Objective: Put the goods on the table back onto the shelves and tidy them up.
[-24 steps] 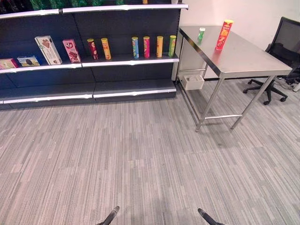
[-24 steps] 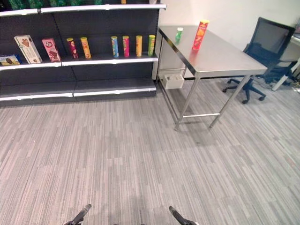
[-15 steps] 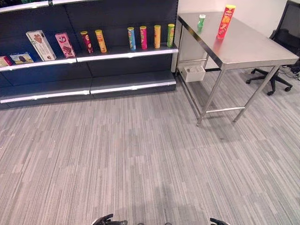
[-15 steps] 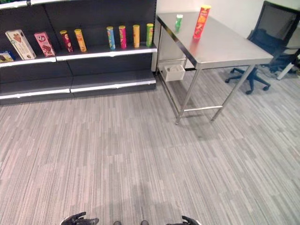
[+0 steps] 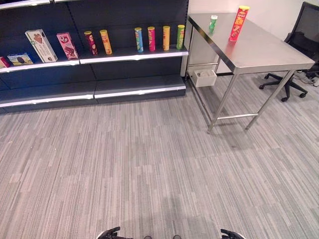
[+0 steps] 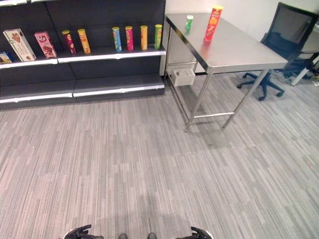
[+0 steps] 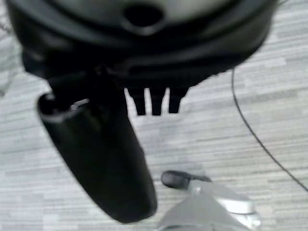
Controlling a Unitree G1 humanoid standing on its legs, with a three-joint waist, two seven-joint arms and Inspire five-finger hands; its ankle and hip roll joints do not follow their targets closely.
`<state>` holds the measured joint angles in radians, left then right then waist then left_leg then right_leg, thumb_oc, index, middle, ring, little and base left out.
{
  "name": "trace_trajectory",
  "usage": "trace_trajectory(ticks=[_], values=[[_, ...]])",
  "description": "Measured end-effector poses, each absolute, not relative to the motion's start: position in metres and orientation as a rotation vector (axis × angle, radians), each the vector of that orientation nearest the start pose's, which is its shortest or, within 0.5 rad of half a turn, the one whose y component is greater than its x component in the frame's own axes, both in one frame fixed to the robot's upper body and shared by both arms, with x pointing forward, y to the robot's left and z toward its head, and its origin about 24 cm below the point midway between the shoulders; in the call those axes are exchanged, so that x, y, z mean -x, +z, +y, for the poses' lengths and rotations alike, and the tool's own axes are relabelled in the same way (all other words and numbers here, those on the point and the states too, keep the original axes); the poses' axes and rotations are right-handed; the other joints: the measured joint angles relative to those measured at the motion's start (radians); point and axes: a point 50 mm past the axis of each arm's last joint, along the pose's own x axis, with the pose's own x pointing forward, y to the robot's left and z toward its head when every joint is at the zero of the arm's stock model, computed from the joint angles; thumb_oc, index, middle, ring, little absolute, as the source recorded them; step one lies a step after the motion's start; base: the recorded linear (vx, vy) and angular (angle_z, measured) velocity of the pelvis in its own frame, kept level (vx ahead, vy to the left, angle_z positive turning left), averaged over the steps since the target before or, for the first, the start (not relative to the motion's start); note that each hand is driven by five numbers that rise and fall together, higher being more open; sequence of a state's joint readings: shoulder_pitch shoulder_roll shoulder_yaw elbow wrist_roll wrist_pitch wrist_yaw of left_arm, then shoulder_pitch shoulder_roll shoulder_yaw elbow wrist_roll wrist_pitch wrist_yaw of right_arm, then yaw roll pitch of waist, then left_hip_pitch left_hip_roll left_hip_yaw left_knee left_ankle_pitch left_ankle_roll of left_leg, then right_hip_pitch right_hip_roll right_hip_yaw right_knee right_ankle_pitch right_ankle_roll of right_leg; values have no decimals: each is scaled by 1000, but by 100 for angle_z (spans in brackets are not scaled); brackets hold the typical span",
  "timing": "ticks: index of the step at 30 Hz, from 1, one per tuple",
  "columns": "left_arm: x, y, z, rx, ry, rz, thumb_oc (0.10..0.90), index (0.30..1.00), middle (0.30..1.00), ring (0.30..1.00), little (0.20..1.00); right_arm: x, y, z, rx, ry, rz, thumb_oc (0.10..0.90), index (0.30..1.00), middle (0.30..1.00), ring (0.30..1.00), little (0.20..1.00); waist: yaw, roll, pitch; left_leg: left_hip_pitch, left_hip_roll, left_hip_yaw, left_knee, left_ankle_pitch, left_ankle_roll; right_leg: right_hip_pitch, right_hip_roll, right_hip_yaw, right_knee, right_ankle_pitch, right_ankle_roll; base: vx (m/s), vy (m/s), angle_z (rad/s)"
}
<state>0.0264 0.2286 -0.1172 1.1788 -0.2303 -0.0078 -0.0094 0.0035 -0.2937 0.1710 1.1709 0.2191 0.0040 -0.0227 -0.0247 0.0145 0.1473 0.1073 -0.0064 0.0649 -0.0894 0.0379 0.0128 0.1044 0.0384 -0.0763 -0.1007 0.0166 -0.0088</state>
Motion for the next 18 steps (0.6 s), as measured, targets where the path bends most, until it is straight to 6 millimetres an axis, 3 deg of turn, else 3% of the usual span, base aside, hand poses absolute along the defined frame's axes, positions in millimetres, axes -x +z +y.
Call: trace_trajectory(ticks=[6, 7, 8, 9, 10, 11, 12, 13, 14, 15, 16, 17, 18], values=[[-103, -157, 232, -63, 167, 1154, 800, 900, 900, 900, 900, -112, -151, -249, 197, -144, 1147, 800, 900, 900, 900, 900, 14, -22, 45, -74, -3, -4, 108, -8, -27, -20, -5, -1, 0, 6, -21, -37, -103, 2], [-128, -149, 231, -62, 162, 1065, 800, 900, 900, 900, 900, -128, -146, -249, 203, -137, 1105, 800, 900, 900, 900, 900, 33, -47, 100, -229, -17, -20, 341, -8, -60, -53, -28, 0, 2, 16, -54, -66, -263, 11], [-139, -146, 230, -40, 169, 1028, 800, 900, 900, 900, 900, -133, -144, -250, 208, -137, 1092, 800, 900, 900, 900, 900, 38, -42, 128, -279, -11, -22, 425, 0, -72, -61, -24, -2, 19, 20, -69, 59, -247, 17], [-148, -143, 224, -11, 173, 989, 800, 900, 900, 900, 900, -138, -141, -251, 211, -137, 1071, 800, 900, 900, 900, 900, 35, -27, 151, -377, 5, -56, 569, 12, -91, -131, 13, -44, 121, -8, -118, 70, -188, 23], [-160, -134, 230, 5, 192, 915, 800, 900, 900, 900, 900, -143, -139, -249, 208, -128, 1040, 800, 900, 900, 900, 900, 39, -33, 175, -491, 3, -89, 737, 54, -139, -186, 15, -66, 206, -62, -169, 293, 5, 34], [-179, -123, 232, 61, 221, 819, 800, 900, 900, 900, 900, -148, -138, -247, 190, -140, 1025, 800, 900, 900, 900, 900, 41, -44, 223, -591, 11, -102, 899, 85, -134, -183, 16, -69, 236, -81, -143, 299, 61, 17], [-182, -122, 236, 61, 234, 823, 800, 900, 900, 900, 900, -152, -138, -244, 191, -135, 1030, 800, 900, 900, 900, 900, 63, -59, 224, -580, 6, -85, 776, 52, -105, -167, 16, -51, 209, -79, -116, 434, 105, 1], [-179, -125, 238, 35, 230, 856, 800, 900, 900, 900, 900, -151, -138, -243, 191, -132, 1035, 800, 900, 900, 900, 900, 63, -66, 214, -529, 10, -50, 554, 44, -92, -132, 23, -32, 144, -89, -62, 250, 77, -26], [-170, -132, 234, 24, 218, 904, 800, 900, 900, 900, 900, -154, -136, -246, 197, -139, 1026, 800, 900, 900, 900, 900, 64, -44, 202, -462, 45, -46, 242, 58, -100, -112, 39, -63, 127, -125, -24, 542, 159, -60], [-155, -140, 232, 63, 243, 951, 800, 900, 900, 900, 900, -154, -133, -255, 216, -151, 1012, 800, 900, 900, 900, 900, 59, -17, 186, -447, 85, -47, 45, 101, -144, -102, 32, -37, 200, -132, -73, 549, 171, -34], [-159, -139, 228, 76, 247, 943, 800, 900, 900, 900, 900, -157, -130, -260, 230, -164, 997, 800, 900, 900, 900, 900, 37, 11, 204, -470, 97, -47, 58, 104, -153, -43, 59, -53, 147, -103, -120, 547, 174, 2], [-157, -139, 229, 41, 214, 956, 800, 900, 900, 900, 900, -148, -131, -265, 245, -171, 1015, 800, 900, 900, 900, 900, 35, 29, 179, -477, 96, -37, 23, 117, -178, -3, 88, -21, 71, -88, -72, 312, 143, 18], [-152, -141, 230, 29, 213, 973, 800, 900, 900, 900, 900, -144, -133, -267, 245, -178, 1034, 800, 900, 900, 900, 900, 59, 20, 163, -473, 111, -4, -12, 97, -149, -7, 98, 8, 66, -92, -70, 323, 177, -56]])
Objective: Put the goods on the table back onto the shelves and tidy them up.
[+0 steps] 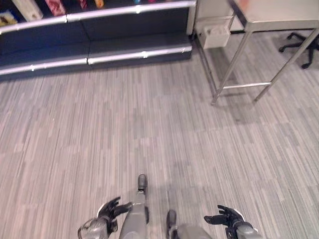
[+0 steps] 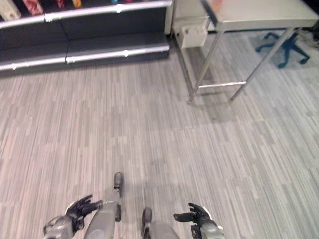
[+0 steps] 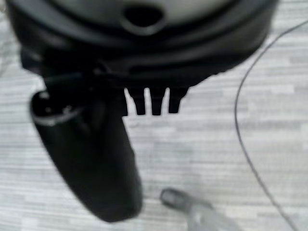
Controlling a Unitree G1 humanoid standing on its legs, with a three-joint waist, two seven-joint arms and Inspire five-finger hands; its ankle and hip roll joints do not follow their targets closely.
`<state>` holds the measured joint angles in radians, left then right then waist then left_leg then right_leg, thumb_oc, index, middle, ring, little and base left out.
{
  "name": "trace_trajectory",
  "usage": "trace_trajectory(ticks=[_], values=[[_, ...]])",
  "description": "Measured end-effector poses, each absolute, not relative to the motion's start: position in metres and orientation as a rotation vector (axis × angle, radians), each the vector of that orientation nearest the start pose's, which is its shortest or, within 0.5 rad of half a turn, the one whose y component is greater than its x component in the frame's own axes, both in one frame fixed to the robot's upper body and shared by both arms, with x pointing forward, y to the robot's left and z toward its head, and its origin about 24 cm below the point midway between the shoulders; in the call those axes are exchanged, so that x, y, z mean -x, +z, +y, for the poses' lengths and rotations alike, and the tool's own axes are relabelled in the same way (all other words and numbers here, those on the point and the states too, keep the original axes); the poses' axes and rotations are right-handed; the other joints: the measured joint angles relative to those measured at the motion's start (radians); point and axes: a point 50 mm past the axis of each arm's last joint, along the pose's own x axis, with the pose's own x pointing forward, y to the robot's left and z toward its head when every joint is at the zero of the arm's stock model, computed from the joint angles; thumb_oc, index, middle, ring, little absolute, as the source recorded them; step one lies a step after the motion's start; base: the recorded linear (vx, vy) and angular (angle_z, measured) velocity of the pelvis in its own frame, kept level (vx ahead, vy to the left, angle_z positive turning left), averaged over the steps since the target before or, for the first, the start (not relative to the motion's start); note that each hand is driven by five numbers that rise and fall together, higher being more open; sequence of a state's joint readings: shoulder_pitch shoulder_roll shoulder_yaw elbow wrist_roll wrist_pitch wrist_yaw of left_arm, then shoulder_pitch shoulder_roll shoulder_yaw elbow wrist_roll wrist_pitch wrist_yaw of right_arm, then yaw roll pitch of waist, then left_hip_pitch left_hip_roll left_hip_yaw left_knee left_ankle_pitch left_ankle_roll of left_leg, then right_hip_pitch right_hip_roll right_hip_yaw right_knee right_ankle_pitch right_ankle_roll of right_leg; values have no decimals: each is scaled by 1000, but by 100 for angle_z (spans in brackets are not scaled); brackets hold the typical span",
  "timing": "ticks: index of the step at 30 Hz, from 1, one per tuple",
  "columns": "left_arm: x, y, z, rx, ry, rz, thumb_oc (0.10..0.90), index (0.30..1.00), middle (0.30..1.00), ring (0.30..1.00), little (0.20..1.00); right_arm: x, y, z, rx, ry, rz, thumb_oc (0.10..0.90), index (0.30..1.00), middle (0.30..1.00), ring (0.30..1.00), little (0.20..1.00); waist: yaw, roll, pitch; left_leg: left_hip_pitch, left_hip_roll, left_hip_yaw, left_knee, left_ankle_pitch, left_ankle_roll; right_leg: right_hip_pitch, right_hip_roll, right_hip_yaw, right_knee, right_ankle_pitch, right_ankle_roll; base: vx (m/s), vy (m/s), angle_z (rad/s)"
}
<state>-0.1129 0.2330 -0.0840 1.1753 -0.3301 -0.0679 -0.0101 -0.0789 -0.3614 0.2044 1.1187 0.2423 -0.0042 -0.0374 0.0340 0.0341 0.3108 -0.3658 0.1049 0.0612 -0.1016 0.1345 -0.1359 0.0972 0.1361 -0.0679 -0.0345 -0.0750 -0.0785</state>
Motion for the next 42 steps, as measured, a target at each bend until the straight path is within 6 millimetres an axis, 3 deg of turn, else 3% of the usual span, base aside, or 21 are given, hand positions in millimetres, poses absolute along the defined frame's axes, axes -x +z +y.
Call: trace_trajectory(ticks=[2, 7, 8, 11, 13, 15, 19, 21, 23, 25, 27, 28, 31, 32, 33, 35, 36, 37, 38, 40, 42], values=[[-133, -148, 237, 23, 252, 1041, 800, 900, 900, 900, 900, -149, -131, -267, 249, -187, 1024, 800, 900, 900, 900, 900, 35, -5, -15, 36, -18, 43, 8, -8, 24, 50, -6, 76, -38, 5, 6, 501, 290, -108], [-49, -170, 231, 59, 308, 1328, 800, 900, 900, 900, 900, -118, -143, -265, 231, -197, 1111, 800, 900, 900, 900, 900, 30, -44, -146, 185, -162, 96, 4, -1, 199, 148, -52, 113, 11, -78, 96, 427, 276, -52], [-46, -171, 231, 51, 299, 1340, 800, 900, 900, 900, 900, -112, -145, -265, 229, -202, 1129, 800, 900, 900, 900, 900, 24, -21, -157, 216, -139, 88, 4, 53, 256, 126, -35, 90, 131, -112, 131, 164, 173, -12], [-53, -166, 246, -24, 271, 1305, 800, 900, 900, 900, 900, -101, -151, -254, 214, -157, 1160, 800, 900, 900, 900, 900, 10, -68, -198, 289, -178, 82, 11, 0, 293, -60, -115, 52, 629, -129, 205, 238, 308, 7], [-78, -161, 246, -59, 230, 1249, 800, 900, 900, 900, 900, -104, -149, -259, 208, -186, 1144, 800, 900, 900, 900, 900, -24, -72, -185, 339, -218, 38, 12, -13, 299, -212, -204, -16, 961, -51, 177, 212, 191, 66], [-105, -156, 238, -59, 189, 1147, 800, 900, 900, 900, 900, -109, -146, -262, 221, -188, 1127, 800, 900, 900, 900, 900, -23, -16, -163, 382, -212, -4, 20, -72, 331, -304, -231, 15, 979, -83, 166, 311, 99, 24], [-139, -145, 239, -68, 178, 1053, 800, 900, 900, 900, 900, -135, -134, -272, 238, -205, 1033, 800, 900, 900, 900, 900, -92, 46, -93, 464, -186, -66, 12, -98, 287, -416, -184, 61, 648, -109, 172, 357, 14, 47], [-141, -144, 241, -80, 180, 1045, 800, 900, 900, 900, 900, -133, -137, -267, 234, -180, 1053, 800, 900, 900, 900, 900, -113, 5, -81, 502, -202, -72, 32, -185, 301, -510, -146, 74, 480, -50, 174, 577, 4, 3], [-129, -148, 246, -108, 179, 1107, 800, 900, 900, 900, 900, -121, -143, -261, 212, -179, 1095, 800, 900, 900, 900, 900, -144, -26, -64, 557, -206, -106, 46, -253, 293, -490, -113, 58, 95, 39, 225, 399, -6, 37], [-114, -153, 242, -114, 162, 1150, 800, 900, 900, 900, 900, -87, -154, -256, 179, -199, 1202, 800, 900, 900, 900, 900, -164, -67, -69, 652, -207, -152, 10, -287, 260, -498, -125, -12, 78, 44, 216, 502, -32, 72], [-91, -163, 223, -84, 126, 1207, 800, 900, 900, 900, 900, -59, -157, -266, 178, -249, 1282, 800, 900, 900, 900, 900, -163, -21, -101, 724, -143, -165, 15, -377, 245, -492, -135, -227, 203, 78, 152, 581, -94, 23], [-88, -165, 218, -113, 75, 1223, 800, 900, 900, 900, 900, -60, -159, -264, 167, -252, 1303, 800, 900, 900, 900, 900, -175, -18, -106, 733, -106, -191, 76, -346, 152, -455, -105, -236, 217, 112, 100, 569, -102, 22], [-98, -164, 211, -101, 39, 1189, 800, 900, 900, 900, 900, -62, -156, -271, 187, -261, 1278, 800, 900, 900, 900, 900, -182, -31, -128, 726, -112, -219, 128, -343, 100, -367, -81, -200, 160, 167, -51, 384, -80, 27], [-106, -161, 209, -100, 32, 1156, 800, 900, 900, 900, 900, -74, -152, -277, 197, -268, 1245, 800, 900, 900, 900, 900, -180, -13, -131, 695, -99, -206, 163, -322, 63, -329, -60, -203, 129, 149, -34, 240, -70, 9], [-116, -159, 209, -106, 30, 1130, 800, 900, 900, 900, 900, -81, -150, -278, 198, -271, 1224, 800, 900, 900, 900, 900, -183, -11, -130, 655, -94, -190, 243, -313, 36, -292, -54, -206, 99, 144, -40, 170, -69, 27], [-141, -148, 208, -108, 21, 1016, 800, 900, 900, 900, 900, -101, -144, -280, 191, -272, 1135, 800, 900, 900, 900, 900, -177, -31, -127, 395, -134, -133, 788, -273, -112, -206, -66, -199, 26, 145, -44, 193, -101, 13], [-154, -141, 204, -104, 8, 954, 800, 900, 900, 900, 900, -125, -138, -278, 192, -260, 1074, 800, 900, 900, 900, 900, -152, -29, -107, 134, -153, -116, 1152, -187, -122, -170, -63, -182, 16, 127, -57, 340, -97, -36], [-154, -142, 205, -99, 14, 959, 800, 900, 900, 900, 900, -131, -137, -274, 194, -244, 1063, 800, 900, 900, 900, 900, -154, -35, -100, 68, -148, -112, 1185, -160, -113, -150, -63, -174, 14, 121, -65, 392, -35, -47], [-151, -143, 206, -94, 22, 974, 800, 900, 900, 900, 900, -135, -137, -271, 196, -230, 1057, 800, 900, 900, 900, 900, -157, -38, -94, 25, -130, -100, 1186, -152, -103, -127, -62, -168, 9, 116, -67, 412, 36, -18], [-149, -145, 211, -71, 58, 992, 800, 900, 900, 900, 900, -141, -138, -262, 175, -222, 1055, 800, 900, 900, 900, 900, -141, -70, -70, -15, -71, 4, 1006, -196, 10, -69, -72, -123, -25, 95, -40, 319, 128, -31], [-150, -143, 216, -51, 88, 982, 800, 900, 900, 900, 900, -136, -141, -261, 177, -218, 1092, 800, 900, 900, 900, 900, -98, -77, -59, 22, -38, 10, 425, -152, 42, -25, -63, -75, -58, 90, 1, 288, 140, -76]])
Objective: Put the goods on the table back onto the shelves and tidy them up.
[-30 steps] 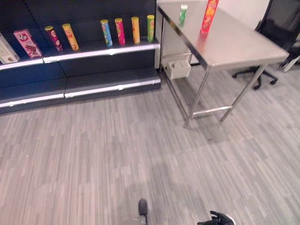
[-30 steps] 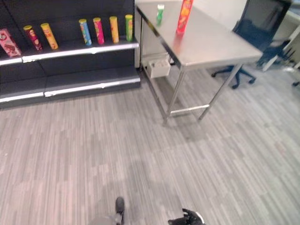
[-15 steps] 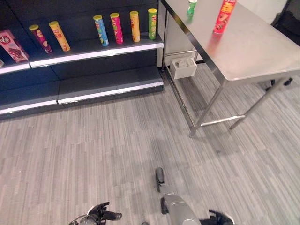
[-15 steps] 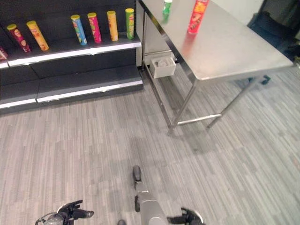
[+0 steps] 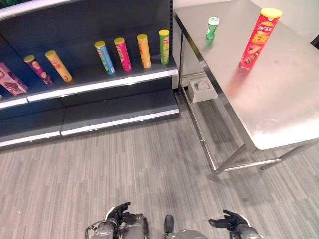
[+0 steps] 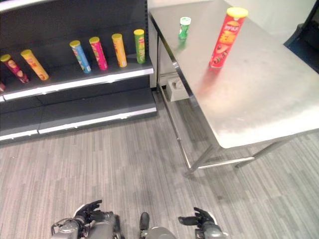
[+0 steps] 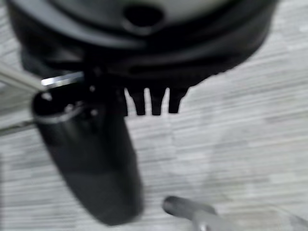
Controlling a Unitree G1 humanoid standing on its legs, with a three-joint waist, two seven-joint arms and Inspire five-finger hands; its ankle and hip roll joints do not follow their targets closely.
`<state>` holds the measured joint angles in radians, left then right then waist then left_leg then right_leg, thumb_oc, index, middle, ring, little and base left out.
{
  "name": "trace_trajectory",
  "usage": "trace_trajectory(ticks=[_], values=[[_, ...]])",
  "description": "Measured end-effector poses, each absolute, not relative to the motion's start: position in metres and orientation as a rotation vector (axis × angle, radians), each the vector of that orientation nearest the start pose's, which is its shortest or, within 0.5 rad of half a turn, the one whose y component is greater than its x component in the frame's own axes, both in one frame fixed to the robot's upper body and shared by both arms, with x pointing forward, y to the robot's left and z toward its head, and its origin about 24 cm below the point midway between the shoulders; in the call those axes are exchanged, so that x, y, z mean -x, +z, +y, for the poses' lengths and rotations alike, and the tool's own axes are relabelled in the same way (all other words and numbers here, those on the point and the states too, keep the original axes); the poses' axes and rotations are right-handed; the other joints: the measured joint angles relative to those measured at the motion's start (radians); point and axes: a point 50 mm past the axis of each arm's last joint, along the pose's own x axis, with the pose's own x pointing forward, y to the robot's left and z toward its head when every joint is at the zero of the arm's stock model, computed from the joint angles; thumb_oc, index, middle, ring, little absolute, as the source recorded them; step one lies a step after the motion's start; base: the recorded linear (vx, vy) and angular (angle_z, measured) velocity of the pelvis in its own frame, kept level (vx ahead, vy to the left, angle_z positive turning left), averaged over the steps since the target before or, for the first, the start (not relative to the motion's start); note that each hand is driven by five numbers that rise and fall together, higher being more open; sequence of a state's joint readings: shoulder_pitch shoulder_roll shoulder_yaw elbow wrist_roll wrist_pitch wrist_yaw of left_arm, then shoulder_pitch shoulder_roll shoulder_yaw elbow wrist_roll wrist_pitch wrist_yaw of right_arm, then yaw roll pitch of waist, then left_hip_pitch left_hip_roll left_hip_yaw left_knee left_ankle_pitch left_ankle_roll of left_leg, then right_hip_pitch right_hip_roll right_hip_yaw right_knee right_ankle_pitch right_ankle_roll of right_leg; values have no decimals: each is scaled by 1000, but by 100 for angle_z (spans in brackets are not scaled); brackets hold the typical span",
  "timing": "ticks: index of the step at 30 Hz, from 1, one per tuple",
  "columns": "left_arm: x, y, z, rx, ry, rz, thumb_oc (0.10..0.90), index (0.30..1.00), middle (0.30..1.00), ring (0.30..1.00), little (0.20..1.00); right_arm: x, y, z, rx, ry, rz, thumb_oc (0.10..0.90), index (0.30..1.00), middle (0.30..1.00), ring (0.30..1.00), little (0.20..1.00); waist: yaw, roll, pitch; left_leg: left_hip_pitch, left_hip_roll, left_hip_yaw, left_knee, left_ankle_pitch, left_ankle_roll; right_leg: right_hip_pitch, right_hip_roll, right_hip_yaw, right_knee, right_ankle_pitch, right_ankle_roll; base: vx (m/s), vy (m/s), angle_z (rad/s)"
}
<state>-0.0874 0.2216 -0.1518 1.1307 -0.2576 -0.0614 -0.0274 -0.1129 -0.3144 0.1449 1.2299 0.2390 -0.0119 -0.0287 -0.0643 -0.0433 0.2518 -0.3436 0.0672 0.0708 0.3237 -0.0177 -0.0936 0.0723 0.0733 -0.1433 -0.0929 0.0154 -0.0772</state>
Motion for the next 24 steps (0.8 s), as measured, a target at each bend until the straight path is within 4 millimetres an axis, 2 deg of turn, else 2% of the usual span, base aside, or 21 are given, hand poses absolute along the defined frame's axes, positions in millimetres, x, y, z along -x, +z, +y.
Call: trace_trajectory(ticks=[2, 3, 4, 5, 6, 7, 8, 9, 11, 12, 13, 14, 15, 16, 17, 18, 19, 21, 22, 23, 24], values=[[-150, -144, 217, -43, 98, 989, 800, 900, 900, 900, 900, -135, -142, -260, 208, -198, 1099, 800, 900, 900, 900, 900, -7, 25, 17, 23, 24, -57, -300, 100, -19, 61, 39, 24, 0, -13, 0, 393, 182, -50], [-149, -144, 217, -46, 92, 991, 800, 900, 900, 900, 900, -128, -144, -262, 240, -181, 1123, 800, 900, 900, 900, 900, -5, 38, 15, 24, 24, -98, -368, 143, -25, 95, 57, 39, 0, -33, 27, 428, 181, -60], [-147, -144, 219, -46, 101, 994, 800, 900, 900, 900, 900, -121, -145, -262, 240, -181, 1139, 800, 900, 900, 900, 900, 5, 32, 4, 34, 15, -123, -423, 150, -27, 113, 57, 49, 1, -59, 19, 544, 259, -70], [-144, -146, 220, -36, 114, 1007, 800, 900, 900, 900, 900, -119, -145, -266, 247, -189, 1142, 800, 900, 900, 900, 900, 15, 40, 1, 21, -3, -168, -423, 164, -48, 132, 65, 97, 0, -80, 27, 394, 245, -90], [-144, -147, 219, -17, 133, 1015, 800, 900, 900, 900, 900, -118, -145, -269, 251, -206, 1155, 800, 900, 900, 900, 900, 27, 46, -2, 19, -10, -207, -421, 166, -41, 143, 65, 128, 0, -93, 40, 231, 167, -93], [-143, -148, 219, -2, 146, 1021, 800, 900, 900, 900, 900, -118, -144, -272, 255, -216, 1161, 800, 900, 900, 900, 900, 32, 45, -2, 25, -21, -187, -422, 172, -33, 161, 58, 153, 0, -100, 49, 233, 215, -92], [-142, -148, 219, 4, 151, 1027, 800, 900, 900, 900, 900, -116, -144, -273, 258, -223, 1165, 800, 900, 900, 900, 900, 33, 40, -5, 37, -37, -157, -415, 193, -3, 180, 47, 167, 1, -106, 59, 339, 362, -85], [-141, -149, 219, -4, 145, 1029, 800, 900, 900, 900, 900, -116, -144, -273, 262, -220, 1161, 800, 900, 900, 900, 900, 28, 40, -10, 50, -59, -117, -392, 205, 45, 199, 39, 177, 1, -106, 60, 510, 596, -98], [-130, -154, 216, -5, 140, 1076, 800, 900, 900, 900, 900, -109, -145, -277, 284, -217, 1181, 800, 900, 900, 900, 900, 31, 67, -46, 136, -61, -17, -382, 180, 134, 245, 34, 217, 4, -118, 79, 359, 449, -130], [-121, -157, 219, -10, 152, 1105, 800, 900, 900, 900, 900, -109, -146, -274, 294, -196, 1182, 800, 900, 900, 900, 900, 33, 72, -64, 156, -57, 2, -401, 249, 149, 245, 27, 234, 27, -138, 106, 82, 97, -124], [-120, -156, 222, -29, 155, 1116, 800, 900, 900, 900, 900, -108, -148, -267, 293, -169, 1182, 800, 900, 900, 900, 900, 30, 73, -65, 187, -56, 8, -412, 271, 179, 194, 11, 220, 142, -191, 152, 139, 202, -88], [-127, -154, 221, -50, 136, 1091, 800, 900, 900, 900, 900, -104, -149, -265, 290, -151, 1182, 800, 900, 900, 900, 900, 25, 80, -67, 205, -71, 2, -416, 262, 191, 143, -28, 197, 216, -253, 156, 220, 372, -38], [-133, -152, 220, -51, 130, 1073, 800, 900, 900, 900, 900, -104, -149, -264, 292, -145, 1182, 800, 900, 900, 900, 900, 25, 82, -67, 212, -84, -6, -415, 253, 200, 137, -57, 201, 199, -262, 167, 266, 522, -6], [-145, -148, 222, -60, 129, 1050, 800, 900, 900, 900, 900, -106, -150, -262, 290, -133, 1188, 800, 900, 900, 900, 900, 26, 80, -58, 239, -110, 8, -415, 210, 223, 11, -95, 211, 457, -209, 179, 128, 321, 4], [-145, -148, 224, -66, 135, 1055, 800, 900, 900, 900, 900, -110, -148, -261, 280, -137, 1171, 800, 900, 900, 900, 900, 22, 92, -47, 262, -107, -2, -414, 211, 202, -80, -108, 174, 652, -240, 193, 135, 297, -9], [-146, -147, 226, -69, 139, 1048, 800, 900, 900, 900, 900, -109, -149, -260, 284, -132, 1168, 800, 900, 900, 900, 900, 23, 86, -44, 289, -124, 9, -414, 197, 221, -128, -140, 159, 728, -242, 195, 90, 146, -3], [-143, -147, 229, -81, 143, 1056, 800, 900, 900, 900, 900, -112, -147, -259, 272, -136, 1149, 800, 900, 900, 900, 900, 21, 79, -43, 311, -143, 17, -414, 174, 221, -176, -181, 135, 778, -243, 195, 136, 176, -8], [-140, -146, 235, -87, 157, 1059, 800, 900, 900, 900, 900, -121, -142, -267, 275, -169, 1105, 800, 900, 900, 900, 900, 25, 74, -36, 326, -164, 34, -415, 164, 232, -242, -245, 80, 770, -242, 195, 123, 45, -9], [-140, -145, 240, -98, 166, 1057, 800, 900, 900, 900, 900, -126, -139, -271, 290, -179, 1092, 800, 900, 900, 900, 900, 27, 77, -36, 335, -155, 36, -420, 133, 229, -278, -257, 16, 626, -234, 189, 205, -4, -21], [-136, -145, 245, -107, 177, 1065, 800, 900, 900, 900, 900, -131, -139, -269, 288, -177, 1087, 800, 900, 900, 900, 900, 35, 76, -36, 328, -145, 42, -419, 130, 222, -280, -249, -26, 493, -210, 199, 152, -22, -16], [-133, -145, 250, -118, 184, 1073, 800, 900, 900, 900, 900, -133, -139, -266, 283, -172, 1082, 800, 900, 900, 900, 900, 38, 70, -34, 327, -143, 45, -417, 133, 215, -283, -243, -36, 416, -187, 206, 147, -16, -10]])
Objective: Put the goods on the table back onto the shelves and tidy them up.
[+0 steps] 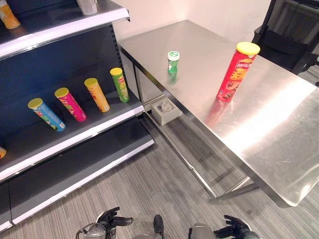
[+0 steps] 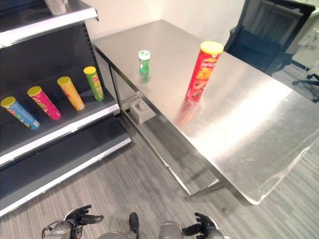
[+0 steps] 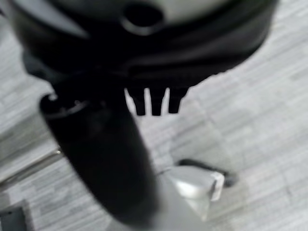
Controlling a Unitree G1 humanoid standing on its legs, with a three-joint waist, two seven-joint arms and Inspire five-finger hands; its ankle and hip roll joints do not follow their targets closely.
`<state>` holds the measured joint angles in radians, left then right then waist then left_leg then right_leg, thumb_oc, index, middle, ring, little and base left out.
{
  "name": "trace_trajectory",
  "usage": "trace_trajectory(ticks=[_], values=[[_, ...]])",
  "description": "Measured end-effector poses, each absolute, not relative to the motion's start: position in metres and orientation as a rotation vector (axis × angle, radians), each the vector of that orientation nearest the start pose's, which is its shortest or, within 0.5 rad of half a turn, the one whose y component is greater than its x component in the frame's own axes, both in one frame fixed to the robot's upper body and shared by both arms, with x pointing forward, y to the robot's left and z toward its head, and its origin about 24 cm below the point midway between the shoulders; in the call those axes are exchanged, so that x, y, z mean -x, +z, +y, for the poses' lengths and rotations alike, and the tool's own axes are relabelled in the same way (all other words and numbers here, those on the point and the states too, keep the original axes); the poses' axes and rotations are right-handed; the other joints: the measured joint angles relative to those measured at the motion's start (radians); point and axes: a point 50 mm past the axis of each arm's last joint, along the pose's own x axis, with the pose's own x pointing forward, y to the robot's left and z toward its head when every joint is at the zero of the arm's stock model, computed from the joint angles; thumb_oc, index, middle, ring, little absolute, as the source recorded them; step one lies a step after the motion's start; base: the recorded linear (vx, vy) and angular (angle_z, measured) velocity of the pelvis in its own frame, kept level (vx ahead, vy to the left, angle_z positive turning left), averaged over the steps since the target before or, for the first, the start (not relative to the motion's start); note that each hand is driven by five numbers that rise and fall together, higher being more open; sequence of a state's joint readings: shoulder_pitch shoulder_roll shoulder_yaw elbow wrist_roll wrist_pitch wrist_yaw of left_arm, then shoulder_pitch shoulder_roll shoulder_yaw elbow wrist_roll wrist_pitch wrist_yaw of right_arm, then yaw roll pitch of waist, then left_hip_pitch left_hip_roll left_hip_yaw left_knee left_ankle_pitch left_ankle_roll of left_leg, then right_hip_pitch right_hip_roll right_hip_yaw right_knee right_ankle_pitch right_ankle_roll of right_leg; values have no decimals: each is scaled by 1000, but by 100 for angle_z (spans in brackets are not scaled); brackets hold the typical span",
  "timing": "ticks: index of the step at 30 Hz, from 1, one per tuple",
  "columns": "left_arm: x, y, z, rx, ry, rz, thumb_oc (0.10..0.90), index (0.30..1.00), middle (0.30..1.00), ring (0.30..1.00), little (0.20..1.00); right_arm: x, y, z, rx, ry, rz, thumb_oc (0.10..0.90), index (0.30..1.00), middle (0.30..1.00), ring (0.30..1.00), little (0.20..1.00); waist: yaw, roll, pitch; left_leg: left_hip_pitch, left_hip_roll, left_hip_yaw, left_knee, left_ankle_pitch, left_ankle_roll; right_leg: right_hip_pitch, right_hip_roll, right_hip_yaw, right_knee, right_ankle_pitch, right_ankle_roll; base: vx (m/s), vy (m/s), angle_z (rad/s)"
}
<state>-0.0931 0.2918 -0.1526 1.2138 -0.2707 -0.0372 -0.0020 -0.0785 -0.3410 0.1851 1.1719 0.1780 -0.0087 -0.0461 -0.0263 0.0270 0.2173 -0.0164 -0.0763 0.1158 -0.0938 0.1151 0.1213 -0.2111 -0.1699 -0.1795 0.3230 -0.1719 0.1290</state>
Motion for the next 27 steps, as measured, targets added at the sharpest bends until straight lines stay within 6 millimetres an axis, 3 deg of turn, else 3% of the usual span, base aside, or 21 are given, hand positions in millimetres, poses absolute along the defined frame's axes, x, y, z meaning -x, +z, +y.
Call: trace_trajectory(ticks=[1, 2, 4, 6, 8, 15, 19, 22, 23, 24, 25, 27], values=[[-132, -144, 253, -129, 187, 1077, 800, 900, 900, 900, 900, -129, -141, -263, 277, -167, 1094, 800, 900, 900, 900, 900, 2, -18, -2, -1, -4, -2, 0, -12, -11, -5, 12, -6, -91, 43, 1, 51, -3, 17], [-128, -145, 254, -136, 189, 1094, 800, 900, 900, 900, 900, -126, -143, -262, 273, -166, 1106, 800, 900, 900, 900, 900, -8, -19, -2, 2, -1, -24, 1, -18, -11, 25, 26, -6, -171, 110, 6, 58, -16, 33], [-119, -148, 253, -136, 182, 1109, 800, 900, 900, 900, 900, -112, -149, -260, 262, -170, 1159, 800, 900, 900, 900, 900, -5, -35, -6, 16, 5, -19, 2, -21, -32, 100, 45, 0, -284, 210, -14, 57, -39, 16], [-115, -149, 251, -130, 178, 1120, 800, 900, 900, 900, 900, -107, -151, -257, 255, -167, 1176, 800, 900, 900, 900, 900, -1, -48, -6, 24, 6, -14, 3, -29, -44, 123, 48, -1, -334, 269, -20, 87, -38, -10], [-113, -151, 246, -120, 167, 1126, 800, 900, 900, 900, 900, -95, -155, -257, 253, -172, 1218, 800, 900, 900, 900, 900, -5, -56, -10, 37, 13, -15, 3, -38, -59, 169, 65, -8, -405, 316, -56, 78, -40, -6], [-128, -147, 240, -127, 133, 1063, 800, 900, 900, 900, 900, -58, -158, -273, 169, -325, 1316, 800, 900, 900, 900, 900, -42, -56, -30, 90, 63, 1, 2, -69, -103, 220, 115, 2, -417, 296, -85, 108, -13, -10], [-111, -151, 247, -128, 139, 1117, 800, 900, 900, 900, 900, 7, -147, -312, 42, -617, 1470, 800, 900, 900, 900, 900, -56, -46, -93, 102, 71, 20, -3, -93, -109, 230, 124, 23, -417, 275, -77, 86, 7, -16], [-102, -151, 253, -141, 143, 1138, 800, 900, 900, 900, 900, 39, -111, -371, -60, -965, 1443, 800, 900, 900, 900, 900, -77, -34, -110, 110, 69, 38, -3, -102, -104, 232, 125, 41, -417, 271, -78, 71, 22, -16], [-97, -152, 255, -132, 161, 1150, 800, 900, 900, 900, 900, 39, -68, -425, -85, -1213, 1252, 800, 900, 900, 900, 900, -101, -29, -114, 115, 68, 48, -3, -108, -100, 232, 124, 53, -418, 272, -77, 47, 27, -27], [-95, -152, 256, -127, 173, 1153, 800, 900, 900, 900, 900, 36, -51, -444, -49, -1271, 1162, 800, 900, 900, 900, 900, -113, -27, -114, 115, 68, 51, -3, -108, -99, 230, 124, 57, -418, 272, -76, 9, 55, -37], [-94, -151, 258, -114, 191, 1138, 800, 900, 900, 900, 900, 6, 1, -486, 164, -1303, 909, 800, 900, 900, 900, 900, -131, -45, -111, 114, 72, 72, -3, -107, -101, 219, 132, 77, -420, 276, -71, -13, 40, -42], [-83, -155, 252, -95, 189, 1159, 800, 900, 900, 900, 900, -46, 58, -501, 318, -1221, 605, 800, 900, 900, 900, 900, -160, -38, -111, 116, 75, 99, -4, -109, -102, 210, 136, 102, -424, 282, -70, -30, 15, -50]])
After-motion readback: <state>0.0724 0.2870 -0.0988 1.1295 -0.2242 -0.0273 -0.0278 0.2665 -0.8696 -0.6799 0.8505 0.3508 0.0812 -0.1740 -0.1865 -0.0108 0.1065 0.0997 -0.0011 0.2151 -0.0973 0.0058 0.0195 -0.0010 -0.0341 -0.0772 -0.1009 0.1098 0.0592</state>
